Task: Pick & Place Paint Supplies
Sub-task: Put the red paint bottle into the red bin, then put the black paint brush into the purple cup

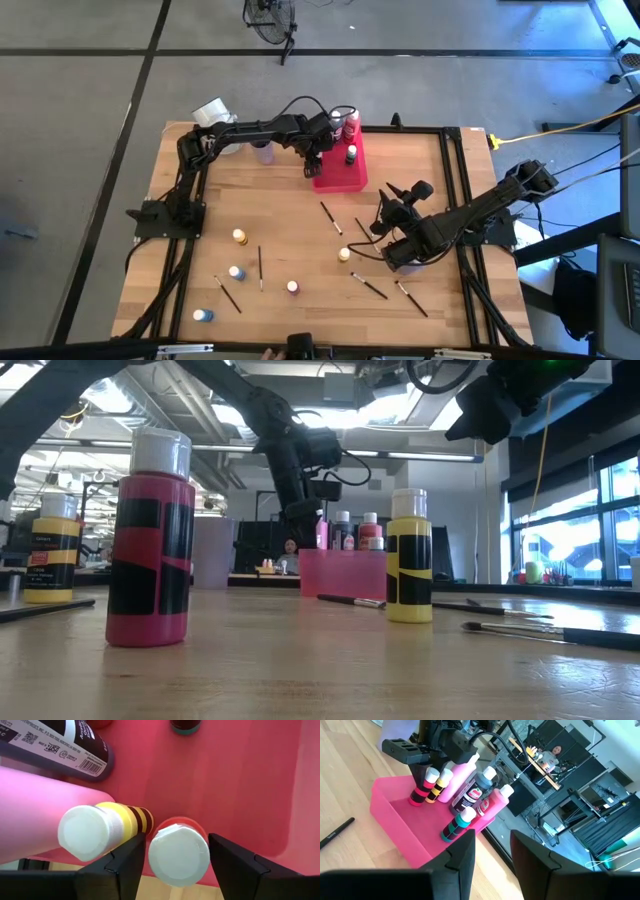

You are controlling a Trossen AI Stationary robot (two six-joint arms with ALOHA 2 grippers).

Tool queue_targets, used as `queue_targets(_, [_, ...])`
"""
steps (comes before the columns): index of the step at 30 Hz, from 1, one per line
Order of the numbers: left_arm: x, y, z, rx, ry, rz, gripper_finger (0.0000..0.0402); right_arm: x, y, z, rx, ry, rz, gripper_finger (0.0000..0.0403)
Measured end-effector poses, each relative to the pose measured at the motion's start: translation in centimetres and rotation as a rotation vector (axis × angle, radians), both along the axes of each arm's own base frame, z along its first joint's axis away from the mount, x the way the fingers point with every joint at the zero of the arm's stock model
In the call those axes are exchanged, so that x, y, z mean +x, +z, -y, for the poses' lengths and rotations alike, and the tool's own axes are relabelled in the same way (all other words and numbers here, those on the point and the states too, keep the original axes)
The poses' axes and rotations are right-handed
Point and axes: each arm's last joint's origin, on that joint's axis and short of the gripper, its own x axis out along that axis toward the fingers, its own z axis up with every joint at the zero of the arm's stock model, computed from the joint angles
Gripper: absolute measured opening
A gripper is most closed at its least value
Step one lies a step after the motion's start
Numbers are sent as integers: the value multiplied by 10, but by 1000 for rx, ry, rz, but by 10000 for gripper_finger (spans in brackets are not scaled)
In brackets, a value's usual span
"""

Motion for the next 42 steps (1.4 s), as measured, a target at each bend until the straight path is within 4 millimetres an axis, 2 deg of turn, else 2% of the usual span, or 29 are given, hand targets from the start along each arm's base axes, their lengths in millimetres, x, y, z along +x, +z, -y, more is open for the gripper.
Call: queue_targets(42, [6,11,0,-32,21,77,210,0,0,0,4,0,-6,128])
